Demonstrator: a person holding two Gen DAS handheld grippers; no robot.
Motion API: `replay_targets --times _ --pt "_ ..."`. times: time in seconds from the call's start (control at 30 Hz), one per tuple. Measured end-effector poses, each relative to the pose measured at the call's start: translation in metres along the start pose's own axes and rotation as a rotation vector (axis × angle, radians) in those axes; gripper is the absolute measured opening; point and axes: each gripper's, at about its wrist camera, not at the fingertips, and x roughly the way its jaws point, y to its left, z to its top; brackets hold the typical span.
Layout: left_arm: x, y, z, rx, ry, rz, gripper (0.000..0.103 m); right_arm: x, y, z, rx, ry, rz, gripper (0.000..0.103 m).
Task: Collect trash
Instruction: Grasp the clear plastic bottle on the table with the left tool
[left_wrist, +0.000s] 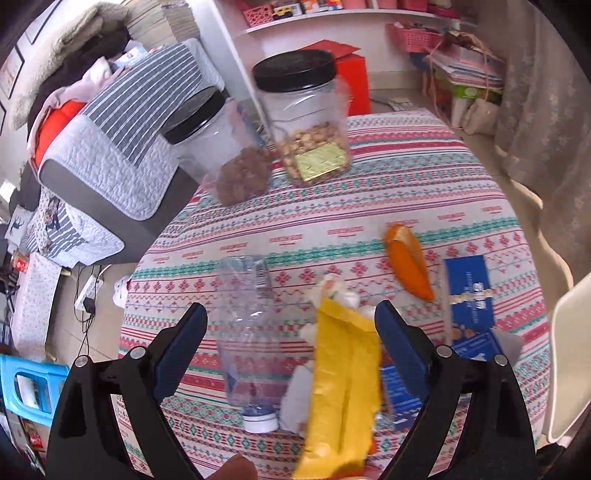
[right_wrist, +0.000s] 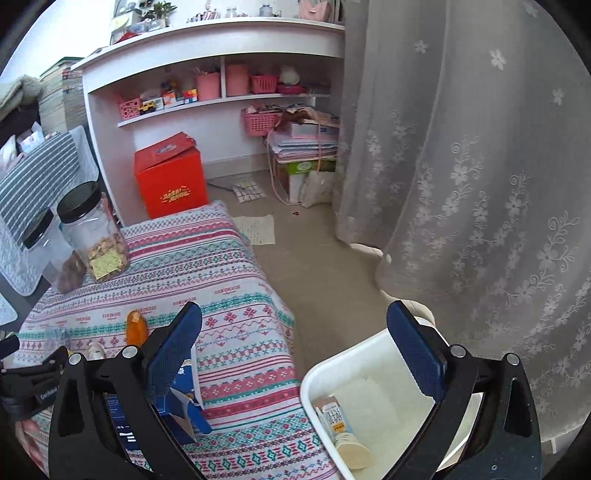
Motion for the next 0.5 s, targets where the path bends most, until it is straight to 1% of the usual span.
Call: replay_targets --times 0.17,0.27,0.33,0.43,0.5 --pt "0.045 0.041 0.004 -0.064 0.101 0.02 0.089 0.011 0.027 -0.003 -0.041 0.036 0.032 0.096" --pt "0.069 0.058 0.003 -0.104 0.15 -0.004 0.089 0.019 0.039 -0.004 -0.057 0.066 0.057 0.096" --pt "0.084 0.065 -0.001 -0.137 0.185 -0.032 0.089 0.024 0.045 -0.005 -0.053 0.095 0.085 0.096" --pt "0.105 0.073 -0.007 -0.192 0.235 -0.111 0.089 0.029 0.054 -0.008 -0.064 0.125 0.114 0.096" --pt "0.114 0.073 -0.012 -0.205 0.255 -0.14 0.089 0.036 0.059 -0.01 -0.066 0.155 0.135 0.096"
